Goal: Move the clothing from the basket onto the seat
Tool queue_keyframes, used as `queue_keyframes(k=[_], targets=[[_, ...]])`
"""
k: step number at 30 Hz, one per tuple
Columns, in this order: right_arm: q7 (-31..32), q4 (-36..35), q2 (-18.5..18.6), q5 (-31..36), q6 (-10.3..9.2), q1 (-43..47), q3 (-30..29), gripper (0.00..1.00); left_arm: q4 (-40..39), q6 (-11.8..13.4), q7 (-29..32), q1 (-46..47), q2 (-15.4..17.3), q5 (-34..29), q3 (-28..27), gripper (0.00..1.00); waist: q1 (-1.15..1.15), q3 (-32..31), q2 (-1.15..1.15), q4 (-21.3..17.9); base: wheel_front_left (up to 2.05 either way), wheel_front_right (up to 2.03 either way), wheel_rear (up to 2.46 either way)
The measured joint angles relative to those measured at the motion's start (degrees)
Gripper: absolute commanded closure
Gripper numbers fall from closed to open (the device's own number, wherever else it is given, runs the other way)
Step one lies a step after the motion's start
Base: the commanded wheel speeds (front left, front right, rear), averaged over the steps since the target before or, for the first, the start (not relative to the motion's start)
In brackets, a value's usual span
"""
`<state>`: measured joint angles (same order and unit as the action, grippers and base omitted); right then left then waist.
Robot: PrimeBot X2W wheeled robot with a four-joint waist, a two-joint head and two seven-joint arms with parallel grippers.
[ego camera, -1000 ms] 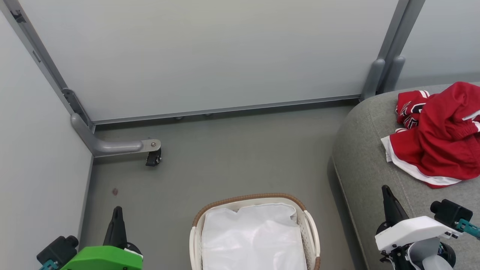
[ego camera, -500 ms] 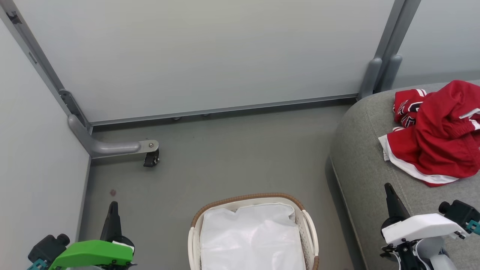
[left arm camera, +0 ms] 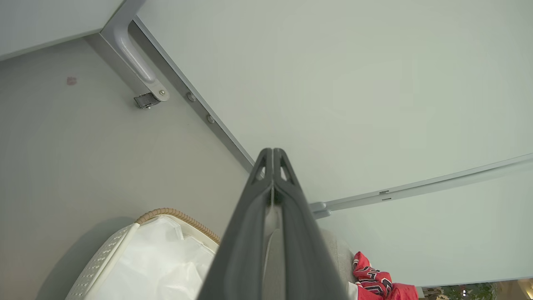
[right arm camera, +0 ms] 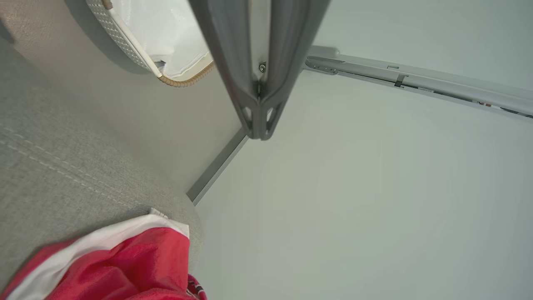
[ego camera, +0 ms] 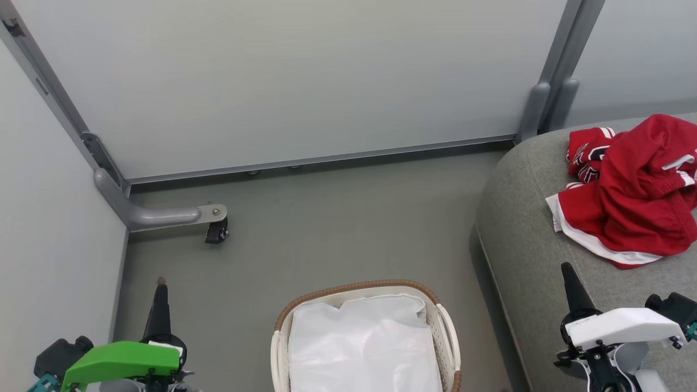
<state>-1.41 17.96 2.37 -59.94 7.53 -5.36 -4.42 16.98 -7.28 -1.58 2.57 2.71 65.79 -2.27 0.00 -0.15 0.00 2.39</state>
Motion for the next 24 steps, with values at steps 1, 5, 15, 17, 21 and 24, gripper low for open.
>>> queue_keyframes(k=[1, 5, 15, 17, 21, 24], targets=[[0.2, -0.1, 0.0, -0.6, 0.00, 0.0, 0.0, 1.00, 0.0, 0.0, 0.0, 0.1, 0.0, 0.4, -0.1, 1.00, 0.00, 0.0, 0.00, 0.0, 0.00, 0.00, 0.00], [0.8, -0.4, 0.0, -3.1, 0.00, 0.0, -0.2, 1.00, -0.2, 0.0, 0.6, 0.4, 0.0, 2.6, -0.5, 1.00, 0.00, 0.0, 0.00, -0.2, 0.00, 0.00, 0.00], [2.2, -1.0, 0.1, -9.0, -0.01, -0.1, -0.6, 1.00, -0.8, 0.0, 2.1, 0.8, 0.0, 7.4, -1.2, 1.00, 0.00, 0.1, 0.00, -0.6, 0.00, 0.00, 0.00], [2.5, -1.2, 0.1, -10.2, -0.01, -0.1, -0.7, 1.00, -0.9, 0.0, 2.5, 0.8, 0.0, 8.6, -1.3, 1.00, 0.00, 0.1, 0.00, -0.6, 0.00, 0.00, 0.00], [3.0, -1.5, 0.1, -12.4, -0.02, -0.2, -0.8, 1.00, -1.1, 0.0, 3.0, 1.3, 0.0, 10.3, -1.6, 1.00, 0.00, 0.1, 0.00, -0.8, 0.00, 0.00, 0.00], [3.5, -1.6, 0.2, -14.0, -0.03, -0.3, -0.9, 1.00, -1.2, 0.0, 3.5, 1.5, 0.0, 11.5, -1.7, 1.00, 0.00, 0.1, 0.00, -0.9, 0.00, 0.00, 0.00]])
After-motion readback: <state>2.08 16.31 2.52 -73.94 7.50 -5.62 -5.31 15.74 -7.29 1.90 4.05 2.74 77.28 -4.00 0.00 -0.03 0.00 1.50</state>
